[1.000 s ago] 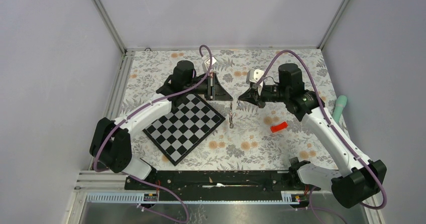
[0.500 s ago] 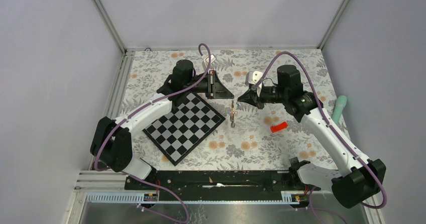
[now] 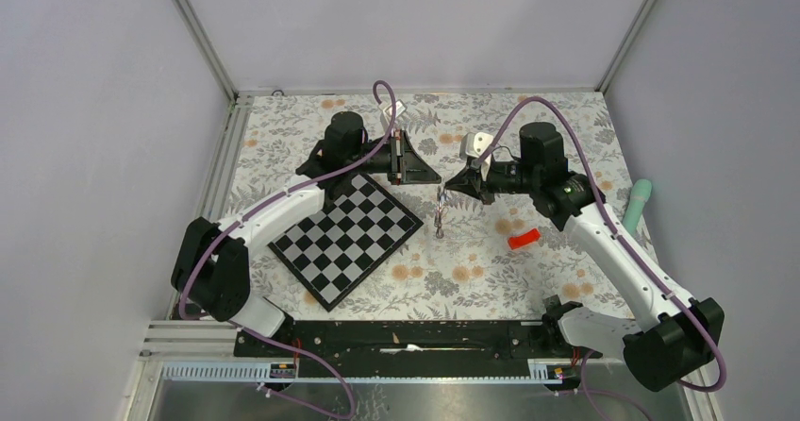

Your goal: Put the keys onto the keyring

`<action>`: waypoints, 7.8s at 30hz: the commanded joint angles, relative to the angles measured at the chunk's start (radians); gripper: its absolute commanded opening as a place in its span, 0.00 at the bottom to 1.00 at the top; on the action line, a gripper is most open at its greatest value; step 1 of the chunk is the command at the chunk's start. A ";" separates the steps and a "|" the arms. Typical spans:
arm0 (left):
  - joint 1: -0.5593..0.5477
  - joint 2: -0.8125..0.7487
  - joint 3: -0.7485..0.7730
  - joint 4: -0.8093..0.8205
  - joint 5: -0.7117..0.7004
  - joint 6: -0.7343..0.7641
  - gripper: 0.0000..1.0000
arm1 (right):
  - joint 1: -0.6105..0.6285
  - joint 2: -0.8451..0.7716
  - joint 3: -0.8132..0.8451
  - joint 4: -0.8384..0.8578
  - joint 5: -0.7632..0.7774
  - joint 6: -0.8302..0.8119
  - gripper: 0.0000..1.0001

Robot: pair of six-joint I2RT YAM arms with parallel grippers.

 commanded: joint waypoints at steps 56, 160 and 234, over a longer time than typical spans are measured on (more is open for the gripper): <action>-0.030 0.016 -0.004 0.073 0.017 -0.005 0.00 | 0.010 -0.009 0.016 0.079 0.039 0.069 0.00; -0.040 0.001 0.111 -0.300 -0.224 0.238 0.00 | 0.083 0.082 -0.039 0.120 0.186 0.093 0.00; -0.093 0.015 0.112 -0.307 -0.209 0.291 0.00 | 0.091 0.084 -0.032 0.155 0.282 0.122 0.00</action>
